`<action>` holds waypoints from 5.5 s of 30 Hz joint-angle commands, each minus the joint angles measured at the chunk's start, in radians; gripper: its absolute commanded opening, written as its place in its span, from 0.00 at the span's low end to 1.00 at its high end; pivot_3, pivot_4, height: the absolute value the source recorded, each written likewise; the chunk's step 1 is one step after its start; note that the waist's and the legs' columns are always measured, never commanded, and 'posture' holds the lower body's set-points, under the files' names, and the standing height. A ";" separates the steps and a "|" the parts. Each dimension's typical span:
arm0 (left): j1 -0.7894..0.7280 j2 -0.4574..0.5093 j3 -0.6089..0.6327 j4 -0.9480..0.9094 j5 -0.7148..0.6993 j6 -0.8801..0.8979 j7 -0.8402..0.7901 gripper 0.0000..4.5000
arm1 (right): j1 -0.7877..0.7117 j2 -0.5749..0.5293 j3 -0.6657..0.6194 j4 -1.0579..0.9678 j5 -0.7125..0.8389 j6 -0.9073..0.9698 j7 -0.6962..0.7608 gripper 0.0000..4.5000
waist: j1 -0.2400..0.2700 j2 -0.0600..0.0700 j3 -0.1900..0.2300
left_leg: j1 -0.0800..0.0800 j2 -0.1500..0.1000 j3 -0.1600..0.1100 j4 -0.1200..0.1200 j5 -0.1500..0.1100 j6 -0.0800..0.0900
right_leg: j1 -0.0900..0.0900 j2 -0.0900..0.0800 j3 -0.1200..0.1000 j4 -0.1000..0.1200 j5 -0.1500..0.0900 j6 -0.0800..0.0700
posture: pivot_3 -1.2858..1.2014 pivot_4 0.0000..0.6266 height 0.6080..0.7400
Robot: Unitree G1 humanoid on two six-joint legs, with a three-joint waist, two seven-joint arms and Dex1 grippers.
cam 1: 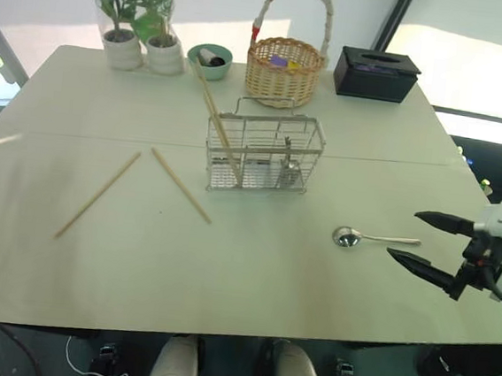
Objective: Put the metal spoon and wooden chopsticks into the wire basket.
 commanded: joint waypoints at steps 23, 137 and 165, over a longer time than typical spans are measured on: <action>-0.077 0.037 -0.033 0.067 -0.008 -0.060 -0.094 1.00 | -0.086 -0.030 0.005 0.070 -0.036 -0.069 0.006 1.00 | -0.001 -0.001 -0.001 | 0.000 0.000 0.000 0.001 0.000 0.000 | 0.002 0.000 0.000 0.003 0.000 0.000 | 0.52 0.24 0.83; -0.686 -0.206 -0.884 -0.152 -0.136 0.117 -1.122 1.00 | -1.181 0.193 0.843 1.422 -0.767 -0.701 0.177 0.32 | -0.026 0.006 0.005 | 0.012 -0.001 0.003 0.004 0.004 -0.004 | 0.011 0.002 0.005 0.013 0.001 0.007 | 0.52 0.24 0.83; -0.703 -0.210 -0.885 -0.145 -0.122 0.111 -1.136 1.00 | -1.156 0.283 0.840 1.546 -0.811 -0.712 0.134 0.20 | -0.035 0.007 0.006 | 0.013 -0.001 0.003 0.004 0.004 -0.004 | 0.011 0.002 0.005 0.014 0.001 0.007 | 0.52 0.24 0.83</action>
